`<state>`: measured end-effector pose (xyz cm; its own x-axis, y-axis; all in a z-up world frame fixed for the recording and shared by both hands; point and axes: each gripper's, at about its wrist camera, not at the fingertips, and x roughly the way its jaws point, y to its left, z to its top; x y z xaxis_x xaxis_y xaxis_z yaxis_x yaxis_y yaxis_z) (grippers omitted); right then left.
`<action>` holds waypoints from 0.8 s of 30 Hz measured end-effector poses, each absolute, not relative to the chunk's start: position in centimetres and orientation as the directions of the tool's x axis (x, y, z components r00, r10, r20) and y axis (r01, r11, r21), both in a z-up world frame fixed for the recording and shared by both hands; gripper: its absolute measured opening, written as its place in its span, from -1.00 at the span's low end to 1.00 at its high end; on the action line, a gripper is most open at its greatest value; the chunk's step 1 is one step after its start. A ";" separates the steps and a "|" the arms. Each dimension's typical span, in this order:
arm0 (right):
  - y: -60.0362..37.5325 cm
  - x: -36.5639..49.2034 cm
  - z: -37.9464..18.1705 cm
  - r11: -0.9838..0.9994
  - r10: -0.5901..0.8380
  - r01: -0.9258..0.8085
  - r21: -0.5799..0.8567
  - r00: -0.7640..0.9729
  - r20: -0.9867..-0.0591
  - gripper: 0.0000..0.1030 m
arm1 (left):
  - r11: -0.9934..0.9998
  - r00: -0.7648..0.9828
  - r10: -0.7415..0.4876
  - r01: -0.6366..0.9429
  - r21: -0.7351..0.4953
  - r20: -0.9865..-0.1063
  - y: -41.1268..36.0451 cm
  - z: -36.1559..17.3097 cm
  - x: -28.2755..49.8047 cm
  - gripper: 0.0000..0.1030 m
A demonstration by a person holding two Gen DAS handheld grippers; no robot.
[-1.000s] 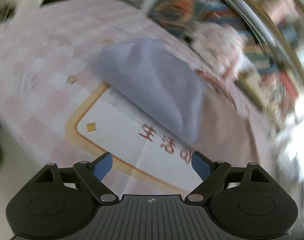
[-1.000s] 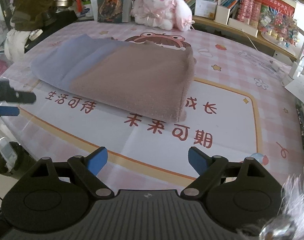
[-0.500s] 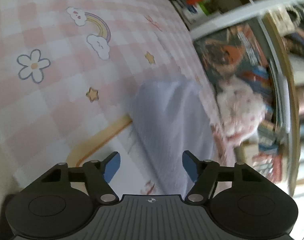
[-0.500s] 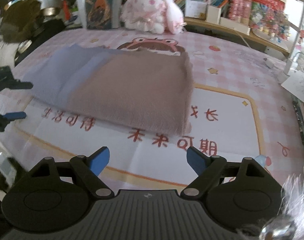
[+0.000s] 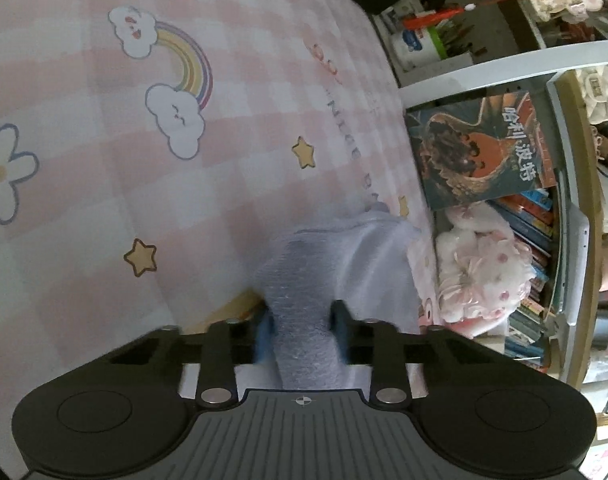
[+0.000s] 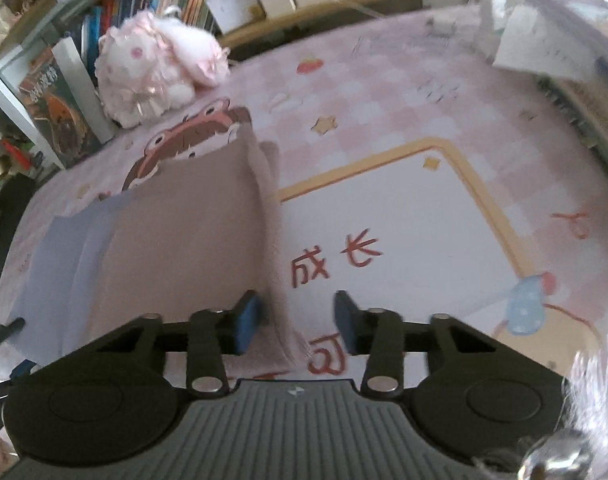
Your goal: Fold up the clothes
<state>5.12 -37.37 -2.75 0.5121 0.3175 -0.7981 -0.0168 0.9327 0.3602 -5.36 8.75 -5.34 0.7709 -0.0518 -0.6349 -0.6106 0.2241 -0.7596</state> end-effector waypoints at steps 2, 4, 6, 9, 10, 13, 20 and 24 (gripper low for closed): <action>-36.7 5.5 -3.1 0.931 0.330 -0.031 0.364 0.500 -0.801 -0.60 | 0.297 0.768 -0.050 -0.599 -0.743 -0.639 8.7 -4.9 -4.8 -0.71; -35.9 5.6 -3.1 0.934 0.330 -0.047 0.355 0.495 -0.804 -0.73 | 0.481 0.787 -0.019 -0.533 -0.696 -0.617 7.6 -2.8 -3.9 -0.77; -35.1 5.5 -3.1 0.943 0.315 -0.065 0.327 0.496 -0.810 -0.74 | 0.667 0.819 0.003 -0.429 -0.609 -0.573 6.0 -0.6 -3.2 -0.76; -34.0 5.9 -3.1 0.948 0.308 -0.084 0.308 0.496 -0.812 -0.75 | 0.759 0.833 -0.001 -0.359 -0.544 -0.553 5.2 0.3 -2.4 -0.73; -33.6 5.9 -3.0 0.949 0.305 -0.089 0.302 0.497 -0.812 -0.75 | 0.736 0.824 -0.005 -0.381 -0.560 -0.567 5.8 -0.4 -2.2 -0.73; -33.0 6.1 -3.0 0.955 0.290 -0.098 0.280 0.502 -0.815 -0.75 | 0.632 0.799 -0.036 -0.447 -0.633 -0.601 8.0 -2.6 -1.7 -0.59; -32.7 6.1 -2.9 0.959 0.276 -0.089 0.269 0.503 -0.819 -0.75 | 0.592 0.788 -0.067 -0.462 -0.660 -0.612 8.4 -5.0 -0.4 -0.20; -32.4 6.1 -2.8 0.964 0.260 -0.089 0.250 0.503 -0.824 -0.75 | 0.626 0.789 -0.030 -0.464 -0.627 -0.613 7.7 -5.0 0.5 -0.26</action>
<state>6.14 -32.38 -2.82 0.5033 0.2603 -0.8240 -0.0889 0.9641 0.2502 0.51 7.74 -5.00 0.7892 -0.0296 -0.6135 -0.4640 0.6257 -0.6271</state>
